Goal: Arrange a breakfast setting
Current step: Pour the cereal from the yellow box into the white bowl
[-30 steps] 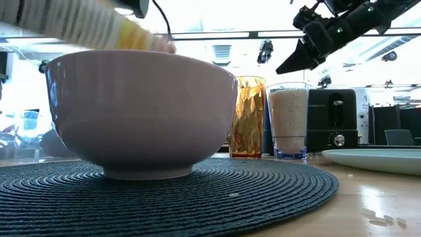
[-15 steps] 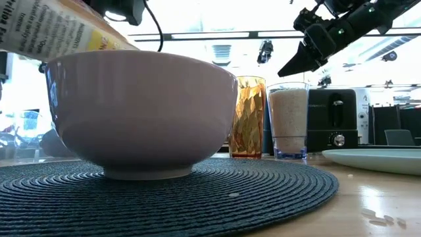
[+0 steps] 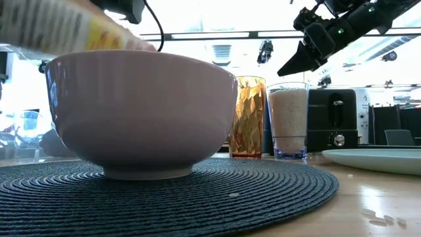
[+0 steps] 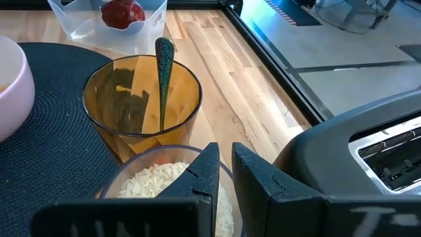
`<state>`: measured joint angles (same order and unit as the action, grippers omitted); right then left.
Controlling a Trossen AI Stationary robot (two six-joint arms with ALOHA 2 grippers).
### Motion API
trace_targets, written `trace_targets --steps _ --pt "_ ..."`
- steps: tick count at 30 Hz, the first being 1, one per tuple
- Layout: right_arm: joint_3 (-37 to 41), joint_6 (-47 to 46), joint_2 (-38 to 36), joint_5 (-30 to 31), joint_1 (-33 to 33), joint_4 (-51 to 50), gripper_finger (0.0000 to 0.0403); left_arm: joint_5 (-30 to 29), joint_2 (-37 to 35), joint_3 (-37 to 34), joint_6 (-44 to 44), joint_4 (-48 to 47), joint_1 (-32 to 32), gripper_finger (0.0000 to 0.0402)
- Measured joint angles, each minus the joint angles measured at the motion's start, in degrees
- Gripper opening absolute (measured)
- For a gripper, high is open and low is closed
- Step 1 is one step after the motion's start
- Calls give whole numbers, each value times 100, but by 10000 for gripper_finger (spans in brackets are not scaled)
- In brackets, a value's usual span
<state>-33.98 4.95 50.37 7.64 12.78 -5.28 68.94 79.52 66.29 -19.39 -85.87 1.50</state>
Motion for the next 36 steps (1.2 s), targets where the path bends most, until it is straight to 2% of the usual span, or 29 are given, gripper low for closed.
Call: trace_targets --steps 9,17,29,36 --pt "0 17 -2 0 0 0 34 -389 -87 28 188 -63 0 0" --pt "-33 65 -2 0 0 2 34 -971 -380 32 616 -205 -7 0" --pt "-46 94 -7 -2 0 17 34 -2794 -1239 99 689 -215 -5 0" --pt "-46 70 -7 -2 0 43 34 -4346 -1782 800 722 -121 -4 0"
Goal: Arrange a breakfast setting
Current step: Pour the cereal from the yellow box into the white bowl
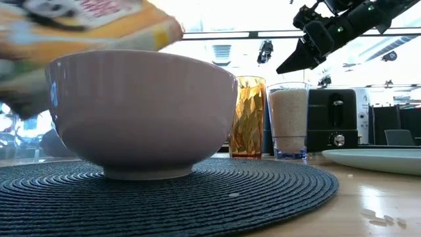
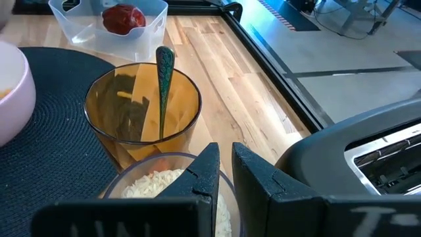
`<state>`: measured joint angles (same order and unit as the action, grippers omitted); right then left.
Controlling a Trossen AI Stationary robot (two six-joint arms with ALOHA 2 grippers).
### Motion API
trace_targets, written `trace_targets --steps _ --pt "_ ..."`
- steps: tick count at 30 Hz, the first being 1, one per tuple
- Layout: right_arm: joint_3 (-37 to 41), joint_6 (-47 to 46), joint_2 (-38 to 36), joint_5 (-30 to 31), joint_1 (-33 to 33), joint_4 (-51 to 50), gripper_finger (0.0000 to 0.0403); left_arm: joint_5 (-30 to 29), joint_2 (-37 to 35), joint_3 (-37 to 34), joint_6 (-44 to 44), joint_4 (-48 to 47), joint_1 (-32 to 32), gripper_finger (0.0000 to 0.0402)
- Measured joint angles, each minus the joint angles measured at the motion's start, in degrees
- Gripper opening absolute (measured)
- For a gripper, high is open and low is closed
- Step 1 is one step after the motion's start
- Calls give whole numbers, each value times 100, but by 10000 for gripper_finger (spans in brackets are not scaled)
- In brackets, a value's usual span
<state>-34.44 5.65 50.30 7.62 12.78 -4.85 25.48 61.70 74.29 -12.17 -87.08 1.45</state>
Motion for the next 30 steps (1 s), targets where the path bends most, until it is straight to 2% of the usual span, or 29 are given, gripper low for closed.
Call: trace_targets --steps 4,7,11,15,19,22,24,28,30 --pt "0 -2 0 -2 0 2 34 -1483 -222 450 36 387 0 0" --pt "0 -2 2 -2 0 11 34 -2289 -305 585 262 1234 9 0" --pt "0 2 2 -4 0 75 34 -2985 -365 521 1060 2304 45 0" --pt "0 -2 2 -4 0 89 34 -3439 -264 378 1657 2714 285 0" --pt "0 -2 2 -4 0 91 34 -3557 -108 130 2047 3276 787 0" --pt "0 -2 4 -4 0 89 34 -3470 8 -189 2291 3815 1411 0" --pt "0 -2 4 -2 0 93 34 -3239 91 -468 2464 4256 1913 0" --pt "0 -2 4 -2 0 147 34 -2405 291 -1049 2780 5628 2882 0" --pt "2 -5 5 -2 0 209 34 -2252 443 -1303 2890 6231 3233 0"
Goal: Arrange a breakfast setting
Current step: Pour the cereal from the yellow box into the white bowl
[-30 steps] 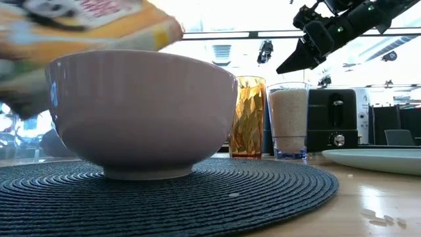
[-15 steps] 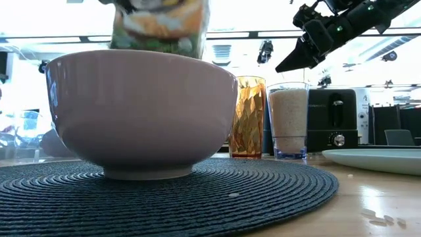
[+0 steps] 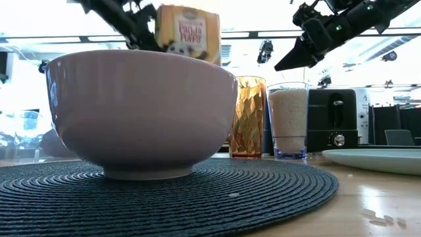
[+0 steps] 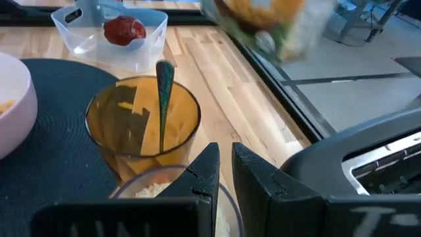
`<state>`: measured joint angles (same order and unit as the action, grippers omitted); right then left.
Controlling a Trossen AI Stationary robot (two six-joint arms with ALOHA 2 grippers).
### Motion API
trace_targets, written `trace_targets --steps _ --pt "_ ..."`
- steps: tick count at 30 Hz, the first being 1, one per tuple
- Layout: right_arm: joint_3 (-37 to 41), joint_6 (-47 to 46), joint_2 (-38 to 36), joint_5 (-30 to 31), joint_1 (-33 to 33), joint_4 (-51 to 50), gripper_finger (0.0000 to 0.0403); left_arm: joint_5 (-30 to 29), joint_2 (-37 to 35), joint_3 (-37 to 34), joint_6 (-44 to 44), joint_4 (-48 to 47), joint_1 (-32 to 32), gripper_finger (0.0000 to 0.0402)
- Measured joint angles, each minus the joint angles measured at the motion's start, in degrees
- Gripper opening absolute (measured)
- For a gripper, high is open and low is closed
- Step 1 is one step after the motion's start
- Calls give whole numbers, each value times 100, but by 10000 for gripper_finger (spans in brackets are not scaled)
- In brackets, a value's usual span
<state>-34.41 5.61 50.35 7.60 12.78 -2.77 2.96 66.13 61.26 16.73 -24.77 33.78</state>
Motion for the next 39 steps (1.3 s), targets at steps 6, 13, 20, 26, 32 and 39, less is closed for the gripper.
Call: trace_targets --steps 6,13,20,26,32,39 --pt "4 0 2 0 0 155 34 99 652 -475 514 581 665 0" --pt "4 0 2 0 0 225 34 187 1454 -836 676 1068 1270 0" --pt "4 -55 2 0 0 225 34 735 1839 -864 664 1304 1353 0" --pt "4 -63 2 3 0 279 34 994 1841 -862 814 1171 1356 0" --pt "4 -66 2 4 0 285 34 963 1827 -866 783 1046 1362 17" --pt "4 -71 2 2 0 284 34 909 1827 -877 671 913 1362 66"
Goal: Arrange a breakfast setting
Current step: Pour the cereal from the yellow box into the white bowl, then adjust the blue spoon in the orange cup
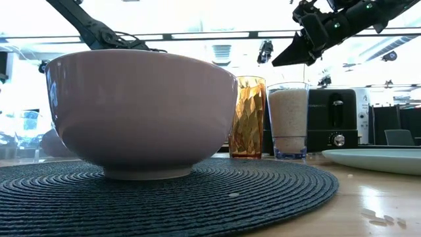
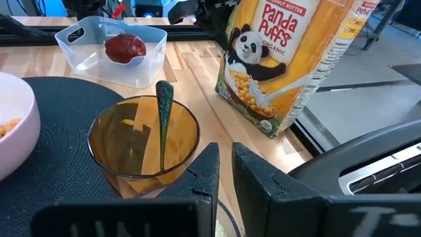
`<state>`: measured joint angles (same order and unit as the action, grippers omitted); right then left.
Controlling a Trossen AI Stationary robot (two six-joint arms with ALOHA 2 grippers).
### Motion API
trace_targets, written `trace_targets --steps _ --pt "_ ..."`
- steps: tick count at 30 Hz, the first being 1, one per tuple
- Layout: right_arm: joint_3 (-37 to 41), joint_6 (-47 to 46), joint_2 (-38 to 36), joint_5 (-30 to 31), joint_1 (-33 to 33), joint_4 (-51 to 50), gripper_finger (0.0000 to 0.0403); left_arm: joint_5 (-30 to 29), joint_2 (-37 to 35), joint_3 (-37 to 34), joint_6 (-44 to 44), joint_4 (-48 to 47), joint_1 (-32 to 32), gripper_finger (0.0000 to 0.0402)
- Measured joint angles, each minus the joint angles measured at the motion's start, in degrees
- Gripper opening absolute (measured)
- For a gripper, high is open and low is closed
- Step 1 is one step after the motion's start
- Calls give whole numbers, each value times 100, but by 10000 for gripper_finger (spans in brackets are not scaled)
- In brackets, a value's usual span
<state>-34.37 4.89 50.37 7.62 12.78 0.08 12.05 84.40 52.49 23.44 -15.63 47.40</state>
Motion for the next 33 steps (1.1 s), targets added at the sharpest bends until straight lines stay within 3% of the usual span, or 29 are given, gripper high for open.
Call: trace_targets --steps 20,29,33 --pt "0 -110 0 0 0 -4 34 -283 -434 -4 -13 -876 -2 218" --pt "0 -516 0 -4 -3 -7 34 -353 -1207 -4 -182 -1412 -9 233" --pt "0 -724 0 -7 -40 -6 34 189 -1648 -142 -413 -1349 -2 233"
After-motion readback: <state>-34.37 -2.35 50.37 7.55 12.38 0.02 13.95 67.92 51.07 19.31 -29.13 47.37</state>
